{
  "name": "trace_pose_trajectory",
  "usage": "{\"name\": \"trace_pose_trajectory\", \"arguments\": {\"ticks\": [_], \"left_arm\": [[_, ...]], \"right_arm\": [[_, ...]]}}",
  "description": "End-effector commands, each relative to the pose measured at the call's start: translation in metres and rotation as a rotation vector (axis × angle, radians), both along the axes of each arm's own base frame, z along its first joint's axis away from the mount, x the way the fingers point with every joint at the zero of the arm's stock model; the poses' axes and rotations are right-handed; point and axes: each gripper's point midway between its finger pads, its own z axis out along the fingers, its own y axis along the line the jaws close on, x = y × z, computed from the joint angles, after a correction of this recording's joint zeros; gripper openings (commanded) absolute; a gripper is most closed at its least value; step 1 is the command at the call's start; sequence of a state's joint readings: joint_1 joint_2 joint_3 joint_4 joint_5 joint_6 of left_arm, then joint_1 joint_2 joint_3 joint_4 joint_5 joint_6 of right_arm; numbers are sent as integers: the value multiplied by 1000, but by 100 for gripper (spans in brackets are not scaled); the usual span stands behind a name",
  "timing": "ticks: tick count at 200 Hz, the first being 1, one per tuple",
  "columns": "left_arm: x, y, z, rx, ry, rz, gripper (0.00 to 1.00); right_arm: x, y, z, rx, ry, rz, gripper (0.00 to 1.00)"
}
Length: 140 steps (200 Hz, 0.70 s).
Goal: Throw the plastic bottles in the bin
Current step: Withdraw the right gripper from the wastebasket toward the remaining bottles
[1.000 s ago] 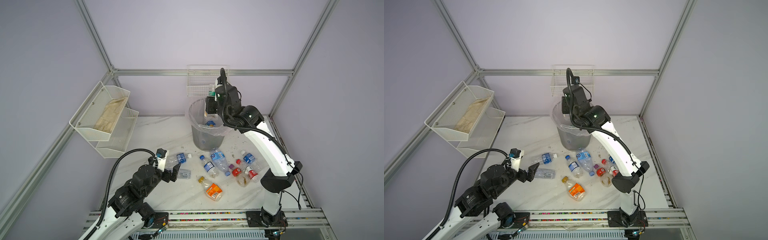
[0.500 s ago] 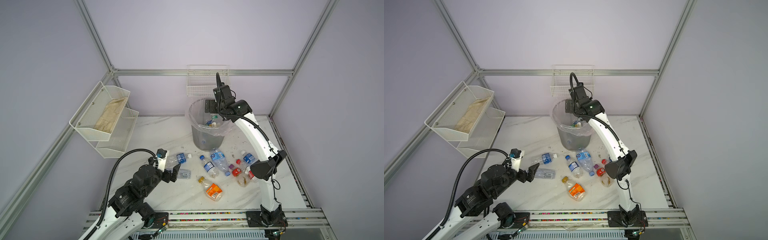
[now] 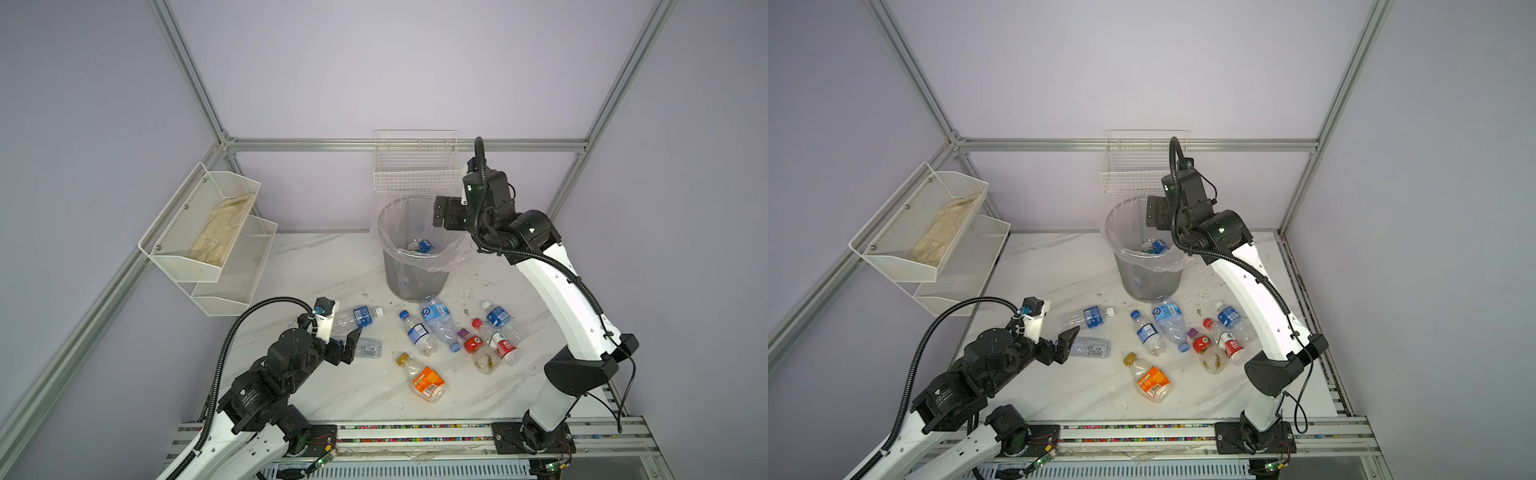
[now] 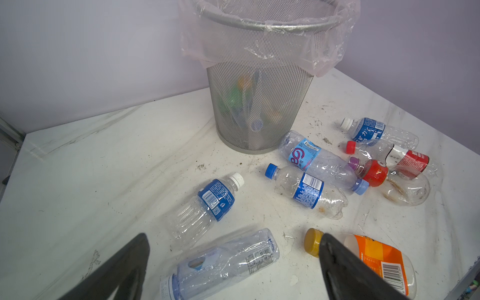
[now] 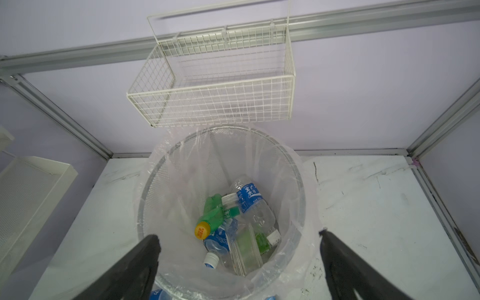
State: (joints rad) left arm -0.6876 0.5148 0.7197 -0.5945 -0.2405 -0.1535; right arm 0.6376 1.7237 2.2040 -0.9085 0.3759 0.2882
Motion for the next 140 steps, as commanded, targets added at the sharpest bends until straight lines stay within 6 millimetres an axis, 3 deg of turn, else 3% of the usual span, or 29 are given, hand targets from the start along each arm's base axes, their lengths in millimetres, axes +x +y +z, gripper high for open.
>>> {"name": "trace_pose_trajectory", "arguments": {"ticks": [1, 44, 76, 110, 140], "left_arm": [[1, 1, -12, 22, 8, 6, 100], [1, 1, -12, 21, 7, 5, 100], [0, 1, -11, 18, 4, 2, 100], [0, 2, -10, 13, -1, 3, 100], [-1, 3, -9, 8, -3, 6, 100]], "right_arm": [[-7, -30, -22, -34, 47, -106, 97], [-23, -94, -78, -16, 155, -278, 98], [-32, -144, -135, -4, 295, -414, 98], [-44, -159, -191, -2, 439, -439, 97], [-55, -167, -222, -6, 508, -454, 97]]}}
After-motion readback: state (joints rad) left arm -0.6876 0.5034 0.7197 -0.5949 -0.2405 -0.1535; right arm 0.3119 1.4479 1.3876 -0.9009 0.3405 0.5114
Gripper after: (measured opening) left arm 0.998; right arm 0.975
